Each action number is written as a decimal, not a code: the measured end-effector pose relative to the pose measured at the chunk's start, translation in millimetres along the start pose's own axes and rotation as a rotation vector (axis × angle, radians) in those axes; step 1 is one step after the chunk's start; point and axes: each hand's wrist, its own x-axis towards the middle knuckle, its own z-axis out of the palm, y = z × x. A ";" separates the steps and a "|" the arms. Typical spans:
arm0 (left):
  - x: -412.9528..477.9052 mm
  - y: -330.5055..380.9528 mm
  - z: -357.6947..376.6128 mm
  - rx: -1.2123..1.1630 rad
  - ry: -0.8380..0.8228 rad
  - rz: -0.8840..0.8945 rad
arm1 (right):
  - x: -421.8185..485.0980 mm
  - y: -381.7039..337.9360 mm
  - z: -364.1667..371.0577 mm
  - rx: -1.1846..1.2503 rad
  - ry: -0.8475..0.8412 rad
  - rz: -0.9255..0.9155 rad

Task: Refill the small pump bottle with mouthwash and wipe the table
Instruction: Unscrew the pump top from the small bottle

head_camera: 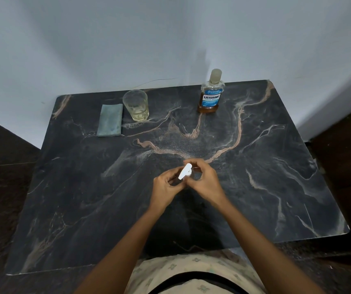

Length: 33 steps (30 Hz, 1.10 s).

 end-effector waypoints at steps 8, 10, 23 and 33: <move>-0.1 0.0 -0.1 0.005 -0.015 0.006 | -1.2 2.5 -0.6 0.016 0.054 -0.001; -0.1 0.2 0.4 0.007 -0.012 0.007 | -3.5 3.2 -2.1 0.074 0.034 0.005; 0.8 -7.6 0.9 0.012 0.007 0.010 | -3.3 3.3 5.2 0.021 0.095 0.055; 1.4 -7.0 1.0 0.005 0.008 0.029 | -4.4 1.4 6.2 -0.099 0.041 0.035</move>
